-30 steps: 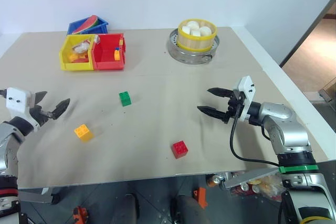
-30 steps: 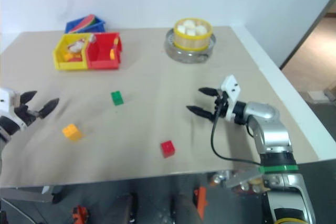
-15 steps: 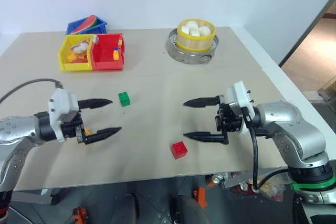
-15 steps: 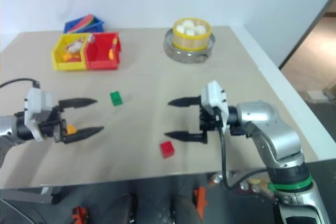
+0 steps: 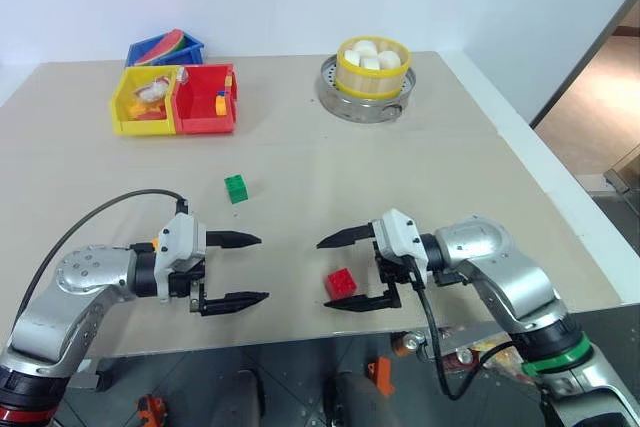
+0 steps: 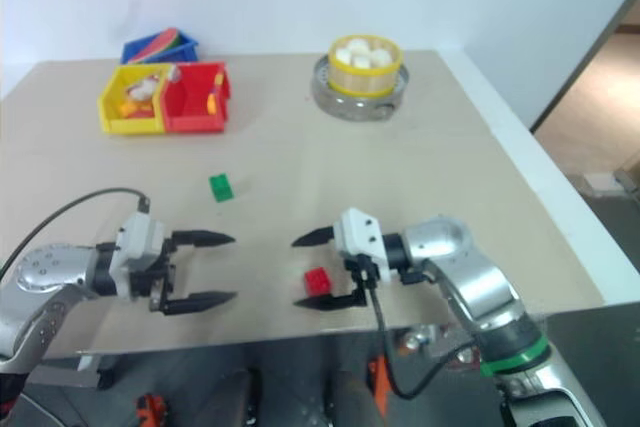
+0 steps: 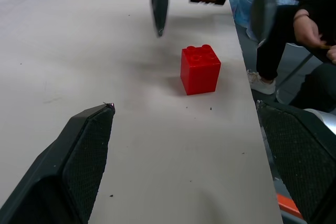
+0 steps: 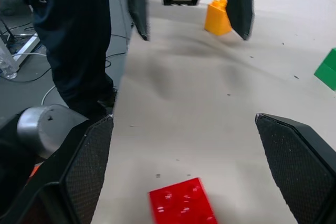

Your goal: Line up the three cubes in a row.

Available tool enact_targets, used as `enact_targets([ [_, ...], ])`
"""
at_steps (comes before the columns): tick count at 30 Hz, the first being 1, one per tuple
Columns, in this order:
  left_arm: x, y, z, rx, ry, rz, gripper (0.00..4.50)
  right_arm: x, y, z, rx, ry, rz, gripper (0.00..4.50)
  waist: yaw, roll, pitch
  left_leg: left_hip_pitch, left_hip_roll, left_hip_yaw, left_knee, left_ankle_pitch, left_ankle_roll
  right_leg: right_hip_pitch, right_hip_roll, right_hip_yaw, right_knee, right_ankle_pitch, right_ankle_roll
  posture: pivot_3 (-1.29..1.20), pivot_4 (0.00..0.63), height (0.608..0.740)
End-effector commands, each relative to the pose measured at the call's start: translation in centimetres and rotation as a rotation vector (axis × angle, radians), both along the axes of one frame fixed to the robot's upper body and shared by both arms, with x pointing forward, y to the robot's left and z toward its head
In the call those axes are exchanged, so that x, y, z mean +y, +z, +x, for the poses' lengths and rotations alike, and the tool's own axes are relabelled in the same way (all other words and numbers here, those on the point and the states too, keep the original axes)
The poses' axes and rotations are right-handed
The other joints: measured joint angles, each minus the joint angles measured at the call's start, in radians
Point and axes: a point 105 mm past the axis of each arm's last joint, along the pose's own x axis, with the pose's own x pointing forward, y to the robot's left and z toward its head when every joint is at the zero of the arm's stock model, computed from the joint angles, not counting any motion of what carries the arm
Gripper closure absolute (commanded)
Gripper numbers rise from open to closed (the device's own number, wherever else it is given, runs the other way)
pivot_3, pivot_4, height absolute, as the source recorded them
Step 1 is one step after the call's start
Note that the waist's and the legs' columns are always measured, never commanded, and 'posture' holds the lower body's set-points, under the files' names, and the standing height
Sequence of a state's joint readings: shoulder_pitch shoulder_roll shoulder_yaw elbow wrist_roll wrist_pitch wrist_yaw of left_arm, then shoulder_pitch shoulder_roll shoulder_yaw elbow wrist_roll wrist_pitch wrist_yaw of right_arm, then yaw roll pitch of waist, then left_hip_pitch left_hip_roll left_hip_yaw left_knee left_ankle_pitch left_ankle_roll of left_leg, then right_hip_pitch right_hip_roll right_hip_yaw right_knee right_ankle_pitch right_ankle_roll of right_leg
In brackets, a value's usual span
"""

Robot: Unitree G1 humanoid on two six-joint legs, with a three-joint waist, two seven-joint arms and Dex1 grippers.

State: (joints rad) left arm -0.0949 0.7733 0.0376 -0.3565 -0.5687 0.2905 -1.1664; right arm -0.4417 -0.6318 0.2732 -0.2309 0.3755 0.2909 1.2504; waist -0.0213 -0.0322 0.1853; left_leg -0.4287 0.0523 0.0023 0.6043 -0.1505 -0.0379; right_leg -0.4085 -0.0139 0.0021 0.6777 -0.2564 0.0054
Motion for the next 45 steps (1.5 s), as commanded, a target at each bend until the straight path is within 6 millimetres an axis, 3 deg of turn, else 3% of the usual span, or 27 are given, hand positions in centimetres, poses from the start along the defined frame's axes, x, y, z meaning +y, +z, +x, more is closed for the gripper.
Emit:
enact_targets([
  [1, -0.3, 0.7, -0.6, -0.039, -0.029, -0.002, 0.03, 0.0, 0.2, 0.2, -0.038, 0.019, -0.008, 0.00, 0.000, 0.000, 0.000, 0.000, 0.000, 0.000, 0.000, 0.000, 0.000, 0.000, 0.000, 0.000, 0.000, 0.000, 0.000, 0.00, 0.150, 0.740],
  [5, -1.1, 1.1, -1.3, -0.036, -0.044, -0.025, 0.03, -0.5, -1.2, 0.0, -0.021, 0.030, -0.068, 0.00, 0.000, 0.000, 0.000, 0.000, 0.000, 0.000, 0.000, 0.000, 0.000, 0.000, 0.000, 0.000, 0.000, 0.000, 0.000, 0.00, 0.150, 0.740],
  [12, -2.4, 2.2, -1.5, -0.052, -0.051, -0.062, 0.03, -0.7, -1.8, 0.2, -0.025, 0.026, -0.074, 0.00, 0.000, 0.000, 0.000, 0.000, 0.000, 0.000, 0.000, 0.000, 0.000, 0.000, 0.000, 0.000, 0.000, 0.000, 0.000, 0.00, 0.150, 0.740],
  [18, -2.4, 1.8, -1.7, -0.039, -0.039, -0.056, 0.03, -0.7, -2.6, 0.8, -0.026, 0.018, -0.080, 0.00, 0.000, 0.000, 0.000, 0.000, 0.000, 0.000, 0.000, 0.000, 0.000, 0.000, 0.000, 0.000, 0.000, 0.000, 0.000, 0.00, 0.150, 0.740],
  [19, -2.2, 1.7, -1.7, -0.035, -0.038, -0.051, 0.00, -0.7, -2.9, 0.9, -0.027, 0.014, -0.083, 0.52, 0.000, 0.000, 0.000, 0.000, 0.000, 0.000, 0.000, 0.000, 0.000, 0.000, 0.001, 0.000, 0.000, 0.000, 0.001, 0.00, 0.150, 0.740],
  [27, -1.2, 1.2, -1.5, -0.029, -0.013, -0.008, 0.00, -0.8, -3.6, 1.1, -0.030, 0.005, -0.089, 3.23, 0.000, 0.000, 0.000, 0.001, 0.000, 0.000, 0.000, 0.000, 0.000, 0.001, 0.001, 0.000, 0.000, 0.000, 0.001, 0.00, 0.150, 0.740],
  [35, -0.5, 0.3, -1.2, -0.003, 0.036, 0.000, 0.00, -0.8, -2.4, 1.3, -0.030, -0.010, -0.062, 3.24, 0.000, 0.000, 0.000, 0.001, 0.000, 0.000, 0.000, 0.000, 0.000, 0.001, 0.001, 0.001, 0.000, 0.000, 0.000, 0.00, 0.150, 0.740],
  [39, 0.9, -1.1, -1.0, 0.010, 0.104, 0.034, 0.00, 0.5, -0.3, 3.7, -0.035, -0.049, -0.018, 3.24, -0.006, 0.000, 0.000, 0.002, 0.002, 0.002, 0.000, 0.000, 0.000, 0.000, 0.002, 0.002, 0.001, 0.001, -0.002, 0.00, 0.150, 0.740],
  [45, 2.1, -2.0, -1.1, 0.024, 0.152, 0.058, 0.00, 2.0, 0.2, 7.1, -0.075, -0.054, -0.054, 3.24, 0.000, 0.000, 0.000, 0.002, 0.005, 0.001, 0.000, 0.000, 0.000, 0.000, 0.005, 0.001, 0.001, -0.001, -0.007, 0.00, 0.150, 0.740],
])
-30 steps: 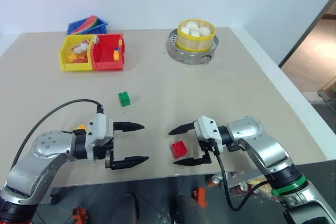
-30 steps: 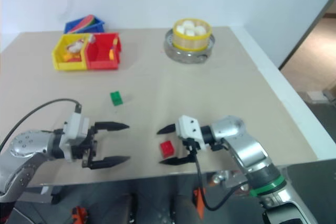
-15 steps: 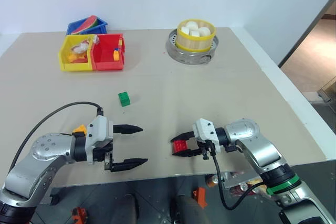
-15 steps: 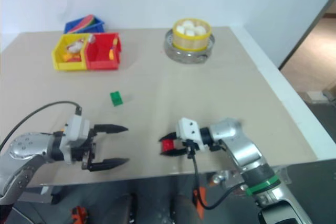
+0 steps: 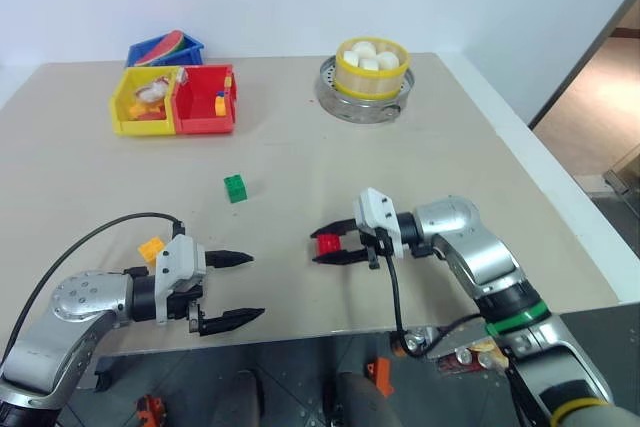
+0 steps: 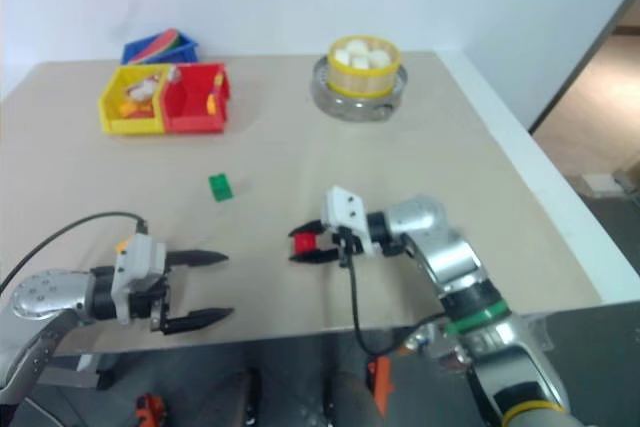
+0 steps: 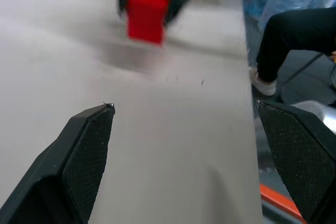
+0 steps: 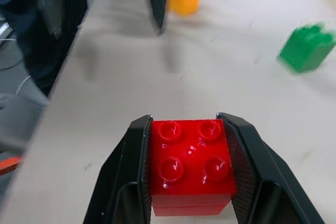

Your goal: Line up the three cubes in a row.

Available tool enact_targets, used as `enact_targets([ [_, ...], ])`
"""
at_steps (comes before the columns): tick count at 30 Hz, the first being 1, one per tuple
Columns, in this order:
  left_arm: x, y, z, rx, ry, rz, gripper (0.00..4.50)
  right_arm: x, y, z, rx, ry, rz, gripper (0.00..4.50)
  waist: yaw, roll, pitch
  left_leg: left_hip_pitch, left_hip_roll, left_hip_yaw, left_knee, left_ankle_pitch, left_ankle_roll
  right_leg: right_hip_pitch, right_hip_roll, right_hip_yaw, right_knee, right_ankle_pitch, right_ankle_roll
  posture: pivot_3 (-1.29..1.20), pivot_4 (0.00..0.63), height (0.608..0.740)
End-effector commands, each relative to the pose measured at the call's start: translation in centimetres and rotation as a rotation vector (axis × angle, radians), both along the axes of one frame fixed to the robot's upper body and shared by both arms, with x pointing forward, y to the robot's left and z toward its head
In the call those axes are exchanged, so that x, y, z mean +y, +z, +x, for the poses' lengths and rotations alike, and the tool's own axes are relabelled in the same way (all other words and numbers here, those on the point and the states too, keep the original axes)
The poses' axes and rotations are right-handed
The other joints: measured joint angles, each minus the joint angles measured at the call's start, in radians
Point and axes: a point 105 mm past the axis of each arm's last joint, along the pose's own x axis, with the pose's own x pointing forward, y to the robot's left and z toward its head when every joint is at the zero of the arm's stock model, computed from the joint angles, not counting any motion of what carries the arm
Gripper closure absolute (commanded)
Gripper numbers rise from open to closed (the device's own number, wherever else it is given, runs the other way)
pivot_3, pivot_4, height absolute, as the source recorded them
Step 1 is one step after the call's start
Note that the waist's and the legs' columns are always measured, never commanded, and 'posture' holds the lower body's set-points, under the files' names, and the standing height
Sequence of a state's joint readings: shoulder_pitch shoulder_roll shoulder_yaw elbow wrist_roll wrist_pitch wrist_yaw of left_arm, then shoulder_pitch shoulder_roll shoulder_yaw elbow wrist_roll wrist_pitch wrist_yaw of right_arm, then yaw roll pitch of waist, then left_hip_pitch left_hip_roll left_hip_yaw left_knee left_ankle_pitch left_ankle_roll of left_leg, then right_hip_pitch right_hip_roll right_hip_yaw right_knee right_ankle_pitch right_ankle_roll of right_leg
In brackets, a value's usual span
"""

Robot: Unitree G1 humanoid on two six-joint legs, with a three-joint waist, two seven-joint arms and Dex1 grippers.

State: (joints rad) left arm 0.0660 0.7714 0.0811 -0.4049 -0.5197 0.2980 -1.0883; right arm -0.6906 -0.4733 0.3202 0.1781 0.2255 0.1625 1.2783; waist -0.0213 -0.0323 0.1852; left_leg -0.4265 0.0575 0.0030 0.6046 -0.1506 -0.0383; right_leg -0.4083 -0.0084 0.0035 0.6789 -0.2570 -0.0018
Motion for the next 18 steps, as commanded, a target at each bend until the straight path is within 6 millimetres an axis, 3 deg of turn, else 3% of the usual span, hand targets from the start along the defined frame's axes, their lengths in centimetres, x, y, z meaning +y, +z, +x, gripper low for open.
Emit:
enact_targets([
  [1, 0.7, 0.3, 0.0, -0.042, 0.015, 0.026, 0.00, 0.4, 0.1, 1.8, -0.031, -0.006, -0.030, 3.24, 0.000, 0.000, 0.000, 0.000, 0.000, 0.000, 0.000, 0.000, 0.000, 0.000, 0.000, 0.000, 0.000, 0.000, 0.000, 0.00, 0.150, 0.740],
  [10, 0.6, 0.7, -0.1, -0.067, 0.032, 0.014, 0.00, 0.1, -1.6, 3.4, 0.034, -0.013, -0.124, 3.24, 0.000, 0.000, 0.000, -0.001, 0.001, 0.001, -0.001, -0.001, -0.001, -0.001, 0.001, 0.001, 0.001, 0.001, 0.003, 0.00, 0.150, 0.740],
  [15, 0.5, 0.9, 0.0, -0.081, 0.047, 0.008, 0.00, -0.2, -1.6, 4.0, 0.070, -0.042, -0.122, 3.24, 0.000, 0.000, 0.000, 0.001, 0.002, 0.000, -0.001, -0.001, -0.001, 0.000, 0.002, 0.000, 0.002, 0.002, 0.002, 0.00, 0.150, 0.740],
  [16, 0.5, 1.0, 0.1, -0.085, 0.059, 0.000, 0.00, -0.2, -1.3, 4.0, 0.075, -0.042, -0.111, 2.22, 0.001, 0.000, 0.000, 0.001, 0.002, 0.000, -0.001, -0.001, -0.001, 0.000, 0.002, 0.000, 0.002, 0.001, 0.000, 0.00, 0.150, 0.740],
  [18, 0.6, 1.3, 0.6, -0.099, 0.088, -0.008, 0.00, 0.0, -0.7, 3.9, 0.085, -0.039, -0.088, 1.66, 0.000, 0.000, 0.000, 0.001, 0.002, 0.001, -0.001, -0.001, -0.001, 0.000, 0.002, 0.001, 0.002, 0.000, -0.002, 0.00, 0.150, 0.740],
])
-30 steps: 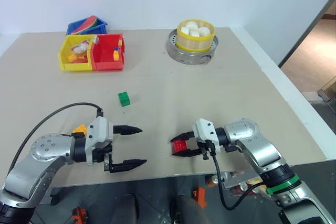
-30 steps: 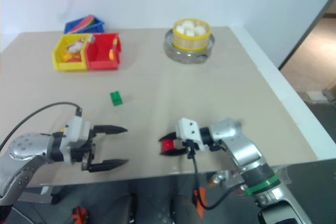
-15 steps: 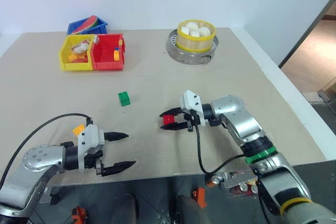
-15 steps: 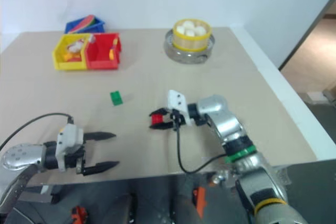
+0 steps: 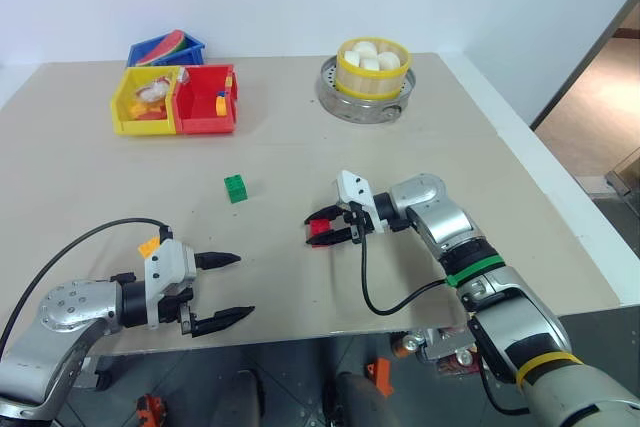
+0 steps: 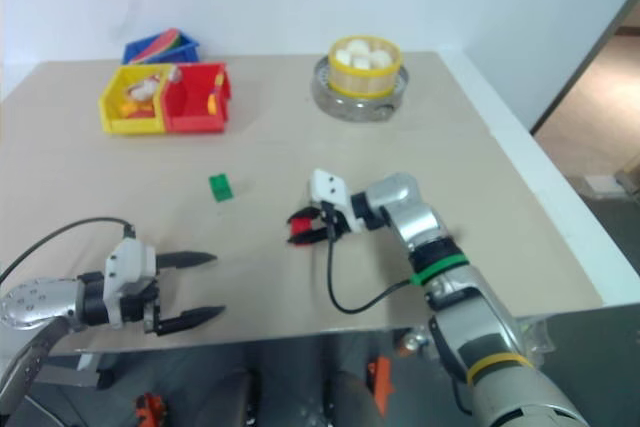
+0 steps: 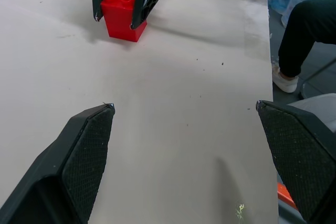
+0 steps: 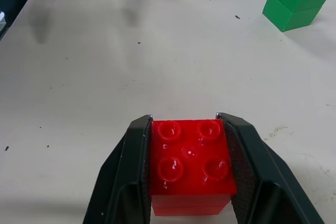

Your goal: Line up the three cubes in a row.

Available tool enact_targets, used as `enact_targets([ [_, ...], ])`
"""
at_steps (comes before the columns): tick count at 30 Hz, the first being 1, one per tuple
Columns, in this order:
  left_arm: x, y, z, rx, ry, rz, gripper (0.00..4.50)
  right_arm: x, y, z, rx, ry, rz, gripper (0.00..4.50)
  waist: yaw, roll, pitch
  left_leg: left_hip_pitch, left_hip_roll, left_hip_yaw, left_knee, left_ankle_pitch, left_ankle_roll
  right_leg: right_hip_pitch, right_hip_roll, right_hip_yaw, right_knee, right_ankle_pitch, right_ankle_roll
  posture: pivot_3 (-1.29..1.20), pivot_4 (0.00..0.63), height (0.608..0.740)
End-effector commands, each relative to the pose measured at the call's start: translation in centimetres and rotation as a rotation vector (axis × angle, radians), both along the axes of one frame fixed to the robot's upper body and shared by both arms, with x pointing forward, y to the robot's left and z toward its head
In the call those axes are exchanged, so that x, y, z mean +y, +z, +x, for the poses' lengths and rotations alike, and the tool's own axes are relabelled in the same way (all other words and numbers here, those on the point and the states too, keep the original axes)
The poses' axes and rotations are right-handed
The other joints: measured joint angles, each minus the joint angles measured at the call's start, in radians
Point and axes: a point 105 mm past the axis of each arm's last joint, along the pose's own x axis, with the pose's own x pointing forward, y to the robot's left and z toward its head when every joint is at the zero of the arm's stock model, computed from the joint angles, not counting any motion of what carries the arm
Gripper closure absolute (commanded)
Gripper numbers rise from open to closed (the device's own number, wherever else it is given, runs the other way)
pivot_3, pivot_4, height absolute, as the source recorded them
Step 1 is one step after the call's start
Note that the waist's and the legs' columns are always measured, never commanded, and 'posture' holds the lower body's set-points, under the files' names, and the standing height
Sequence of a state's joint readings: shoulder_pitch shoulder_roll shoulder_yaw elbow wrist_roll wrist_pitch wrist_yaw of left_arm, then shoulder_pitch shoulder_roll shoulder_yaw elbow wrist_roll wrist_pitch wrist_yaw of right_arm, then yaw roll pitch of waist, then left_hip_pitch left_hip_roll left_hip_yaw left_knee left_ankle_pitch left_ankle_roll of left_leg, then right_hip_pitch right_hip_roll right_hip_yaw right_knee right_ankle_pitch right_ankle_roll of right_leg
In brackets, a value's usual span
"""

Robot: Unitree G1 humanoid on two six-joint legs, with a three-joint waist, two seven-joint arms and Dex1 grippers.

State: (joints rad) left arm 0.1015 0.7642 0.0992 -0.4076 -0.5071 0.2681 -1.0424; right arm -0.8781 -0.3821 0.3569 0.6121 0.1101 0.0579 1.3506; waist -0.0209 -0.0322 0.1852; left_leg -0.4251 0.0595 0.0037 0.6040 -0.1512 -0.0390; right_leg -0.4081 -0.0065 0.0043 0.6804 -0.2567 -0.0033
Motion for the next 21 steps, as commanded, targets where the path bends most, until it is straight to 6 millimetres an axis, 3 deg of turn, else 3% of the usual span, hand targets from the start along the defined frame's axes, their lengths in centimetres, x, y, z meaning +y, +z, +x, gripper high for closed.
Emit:
enact_targets([
  [1, 0.2, 1.6, 0.7, -0.083, 0.043, -0.006, 0.00, 0.0, 1.9, 0.3, -0.020, -0.012, 0.044, 1.29, 0.000, 0.000, 0.000, 0.000, 0.000, 0.001, 0.000, 0.000, 0.000, 0.000, 0.000, 0.001, 0.000, 0.000, 0.000, 0.00, 0.150, 0.740],
  [5, 1.0, 2.3, 2.1, -0.116, 0.141, -0.037, 0.00, 0.2, 3.2, 0.1, -0.039, -0.026, 0.100, 0.02, 0.000, 0.000, 0.000, 0.000, 0.001, 0.001, 0.000, 0.000, 0.000, -0.001, 0.001, 0.001, 0.000, 0.002, 0.003, 0.00, 0.150, 0.740],
  [9, 1.7, 3.9, 3.3, -0.151, 0.249, -0.091, 0.00, 0.1, 5.1, -0.6, -0.057, -0.042, 0.174, 0.02, 0.000, 0.000, 0.000, 0.000, 0.002, 0.001, -0.001, 0.000, 0.000, -0.001, 0.003, 0.002, 0.000, 0.002, 0.003, 0.00, 0.150, 0.740],
  [14, 4.0, 5.6, 5.4, -0.185, 0.338, -0.010, 0.00, -0.2, 7.4, -2.1, -0.087, -0.051, 0.258, 0.02, 0.000, 0.000, 0.000, 0.000, 0.003, 0.000, -0.001, -0.001, -0.001, -0.001, 0.004, 0.001, 0.000, 0.002, 0.003, 0.00, 0.150, 0.740],
  [21, 6.5, 7.7, 8.2, -0.151, 0.304, 0.064, 0.00, -0.3, 7.6, -3.2, -0.153, -0.065, 0.237, 0.02, -0.001, 0.000, 0.000, 0.000, 0.002, 0.001, -0.001, -0.001, -0.001, -0.002, 0.004, 0.001, 0.000, 0.002, 0.003, 0.00, 0.150, 0.740],
])
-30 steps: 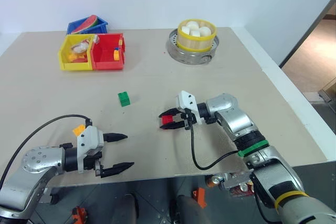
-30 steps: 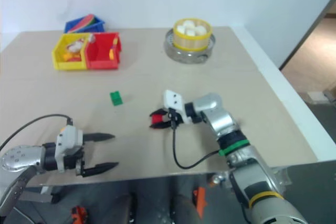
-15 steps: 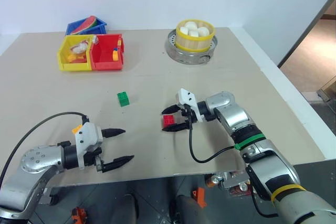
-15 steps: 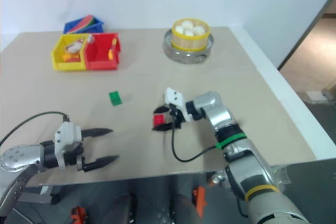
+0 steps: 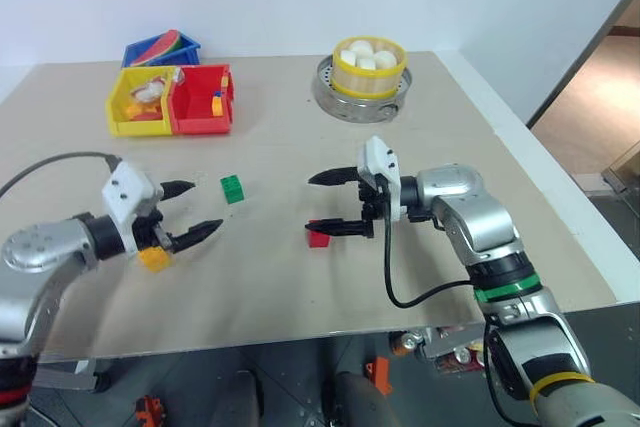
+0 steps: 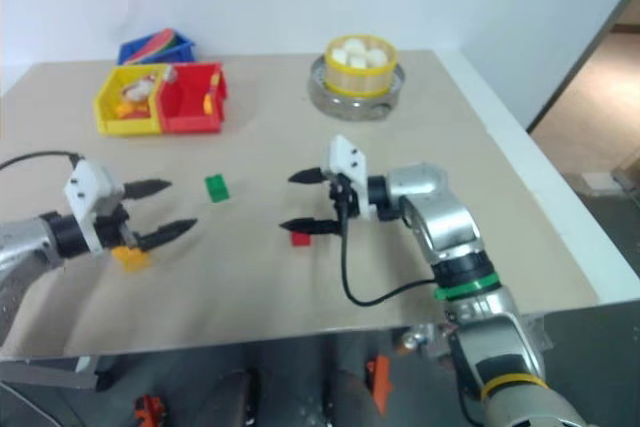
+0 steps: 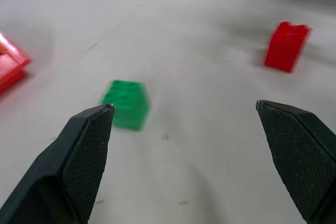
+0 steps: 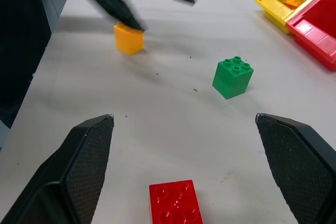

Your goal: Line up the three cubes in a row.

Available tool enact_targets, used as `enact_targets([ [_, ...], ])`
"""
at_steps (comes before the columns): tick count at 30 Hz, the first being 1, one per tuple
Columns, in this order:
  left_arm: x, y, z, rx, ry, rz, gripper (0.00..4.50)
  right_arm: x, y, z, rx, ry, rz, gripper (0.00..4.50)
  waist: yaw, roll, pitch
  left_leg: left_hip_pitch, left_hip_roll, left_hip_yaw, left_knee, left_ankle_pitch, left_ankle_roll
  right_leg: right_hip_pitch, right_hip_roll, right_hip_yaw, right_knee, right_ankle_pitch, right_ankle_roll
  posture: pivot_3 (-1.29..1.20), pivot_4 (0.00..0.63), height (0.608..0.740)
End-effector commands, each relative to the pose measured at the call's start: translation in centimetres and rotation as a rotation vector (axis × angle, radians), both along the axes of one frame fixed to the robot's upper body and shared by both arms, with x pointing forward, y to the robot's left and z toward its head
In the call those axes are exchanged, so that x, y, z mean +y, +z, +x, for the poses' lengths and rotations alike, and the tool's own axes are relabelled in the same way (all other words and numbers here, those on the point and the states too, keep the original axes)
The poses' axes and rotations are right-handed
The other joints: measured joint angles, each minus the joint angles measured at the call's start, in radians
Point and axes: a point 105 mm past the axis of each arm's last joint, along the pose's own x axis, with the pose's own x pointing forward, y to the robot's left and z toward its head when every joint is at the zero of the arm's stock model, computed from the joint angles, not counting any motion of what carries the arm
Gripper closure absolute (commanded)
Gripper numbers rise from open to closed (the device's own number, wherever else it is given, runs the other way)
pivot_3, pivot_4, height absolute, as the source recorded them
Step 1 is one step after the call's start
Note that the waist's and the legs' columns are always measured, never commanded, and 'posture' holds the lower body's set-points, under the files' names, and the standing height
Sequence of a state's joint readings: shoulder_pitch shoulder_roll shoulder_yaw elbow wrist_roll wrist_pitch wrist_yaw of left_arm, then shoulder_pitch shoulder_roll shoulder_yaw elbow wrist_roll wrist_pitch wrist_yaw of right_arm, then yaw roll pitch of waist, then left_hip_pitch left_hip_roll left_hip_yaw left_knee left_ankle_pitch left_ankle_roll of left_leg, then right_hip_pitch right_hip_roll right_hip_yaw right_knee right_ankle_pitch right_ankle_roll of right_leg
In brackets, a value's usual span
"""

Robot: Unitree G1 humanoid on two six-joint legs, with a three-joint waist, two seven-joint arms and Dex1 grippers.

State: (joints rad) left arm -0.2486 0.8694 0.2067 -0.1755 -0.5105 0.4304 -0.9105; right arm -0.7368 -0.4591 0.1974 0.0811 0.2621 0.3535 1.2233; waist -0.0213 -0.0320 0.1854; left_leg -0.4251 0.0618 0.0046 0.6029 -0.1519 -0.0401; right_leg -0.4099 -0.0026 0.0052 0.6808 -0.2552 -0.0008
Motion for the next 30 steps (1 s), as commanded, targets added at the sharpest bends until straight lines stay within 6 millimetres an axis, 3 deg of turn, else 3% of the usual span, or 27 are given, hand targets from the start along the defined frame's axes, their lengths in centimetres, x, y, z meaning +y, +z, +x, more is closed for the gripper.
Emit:
enact_targets([
  [1, 1.2, 1.3, 1.4, 0.001, -0.018, 0.016, 0.00, 0.3, 1.1, -0.7, -0.062, 0.013, 0.010, 0.02, 0.000, 0.000, 0.000, 0.000, 0.000, 0.000, 0.000, 0.000, 0.000, 0.000, 0.000, 0.000, 0.000, 0.000, 0.000, 0.00, 0.150, 0.740],
  [11, 2.3, 0.6, 6.6, 0.106, -0.078, 0.073, 0.00, 0.1, 1.0, -0.1, -0.149, -0.033, -0.009, 0.02, 0.000, -0.001, 0.000, -0.007, 0.000, 0.000, 0.001, 0.000, 0.000, -0.007, 0.002, 0.001, 0.001, 0.000, 0.001, 0.00, 0.150, 0.740],
  [30, -0.8, -2.1, 10.0, 0.174, -0.168, 0.177, 0.00, -1.7, 0.5, -0.1, -0.168, -0.112, -0.040, 0.02, -0.001, -0.001, -0.001, -0.014, 0.000, 0.000, 0.005, 0.000, 0.000, -0.012, 0.003, 0.001, 0.003, 0.001, 0.002, 0.00, 0.150, 0.740],
])
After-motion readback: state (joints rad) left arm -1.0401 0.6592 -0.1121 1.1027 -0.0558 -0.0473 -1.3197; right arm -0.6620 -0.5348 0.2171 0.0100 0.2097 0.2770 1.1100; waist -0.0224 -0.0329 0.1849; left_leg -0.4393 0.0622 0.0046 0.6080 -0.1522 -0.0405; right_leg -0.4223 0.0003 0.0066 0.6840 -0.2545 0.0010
